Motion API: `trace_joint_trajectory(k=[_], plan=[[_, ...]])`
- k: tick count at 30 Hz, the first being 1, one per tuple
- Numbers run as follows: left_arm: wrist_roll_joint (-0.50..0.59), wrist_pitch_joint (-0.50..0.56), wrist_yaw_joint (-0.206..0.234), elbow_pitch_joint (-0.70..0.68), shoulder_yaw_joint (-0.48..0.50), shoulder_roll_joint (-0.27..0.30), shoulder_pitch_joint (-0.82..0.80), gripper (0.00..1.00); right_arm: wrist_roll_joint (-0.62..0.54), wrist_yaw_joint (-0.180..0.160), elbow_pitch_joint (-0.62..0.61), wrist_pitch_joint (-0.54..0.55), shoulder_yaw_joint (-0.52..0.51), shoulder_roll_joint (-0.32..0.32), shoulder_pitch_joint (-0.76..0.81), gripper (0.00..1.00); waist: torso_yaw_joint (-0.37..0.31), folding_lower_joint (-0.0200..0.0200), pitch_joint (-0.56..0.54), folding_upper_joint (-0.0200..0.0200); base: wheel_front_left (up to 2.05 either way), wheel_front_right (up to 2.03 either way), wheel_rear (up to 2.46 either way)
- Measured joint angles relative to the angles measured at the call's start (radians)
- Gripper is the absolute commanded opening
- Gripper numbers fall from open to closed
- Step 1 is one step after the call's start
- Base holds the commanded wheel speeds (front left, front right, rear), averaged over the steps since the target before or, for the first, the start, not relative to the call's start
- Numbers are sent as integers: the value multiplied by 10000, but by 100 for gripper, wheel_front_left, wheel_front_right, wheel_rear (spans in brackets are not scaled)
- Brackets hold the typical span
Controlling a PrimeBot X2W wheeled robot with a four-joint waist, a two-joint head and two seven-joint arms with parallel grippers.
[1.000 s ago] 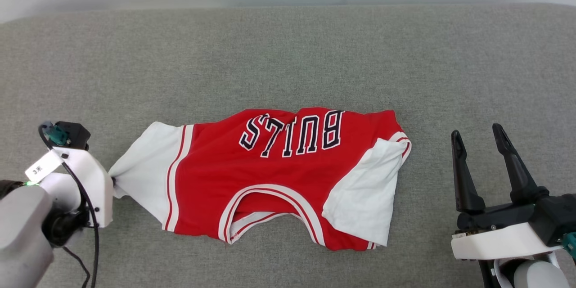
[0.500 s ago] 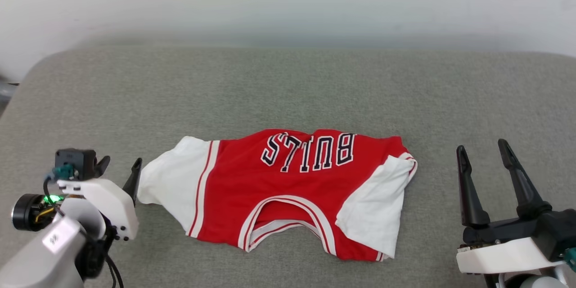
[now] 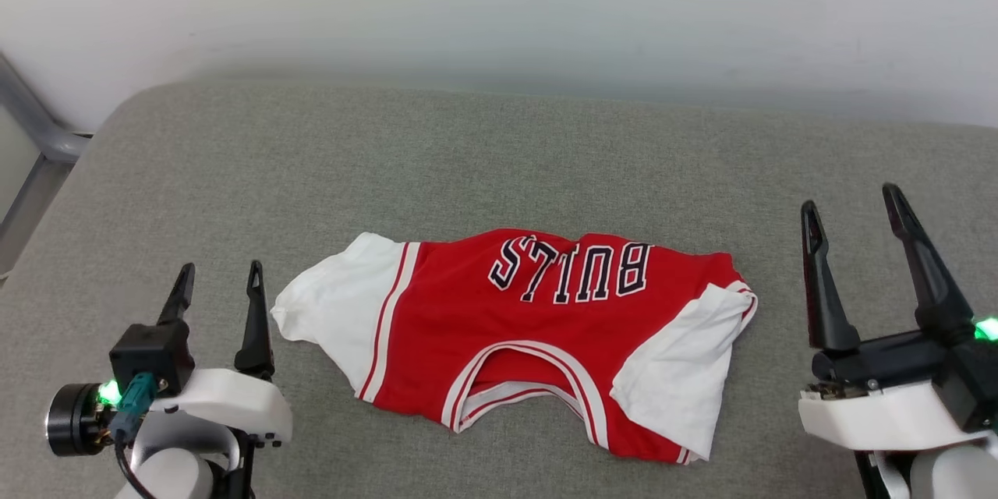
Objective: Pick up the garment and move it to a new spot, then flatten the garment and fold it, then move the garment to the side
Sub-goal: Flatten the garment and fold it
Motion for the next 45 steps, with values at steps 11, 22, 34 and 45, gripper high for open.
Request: trace_joint_trajectory(k=[11, 22, 34, 45], plan=[[2606, -2, -447, -1243, 1969, -1919, 1848, 100, 821, 2, 330, 635, 1643, -1858, -1442, 100, 123, 1, 41, 1, 0, 0, 0], [3799, -2, -1285, -1327, 3080, -3080, 2191, 100, 4249, 2, -240, 5914, 5045, -4742, -2527, 100, 192, 1, 238, 1, 0, 0, 0], [4600, -2, -2082, -1233, 3691, -4065, 1866, 100, 5917, 2, -86, 9488, 8638, -7005, -4231, 100, 435, 2, 1073, 1, 0, 0, 0], [5007, -2, -2581, -1160, 3925, -4627, 1253, 100, 6029, 0, 1421, 9313, 10606, -6905, -5340, 100, 1000, 2, 2042, 0, 0, 0, 0]])
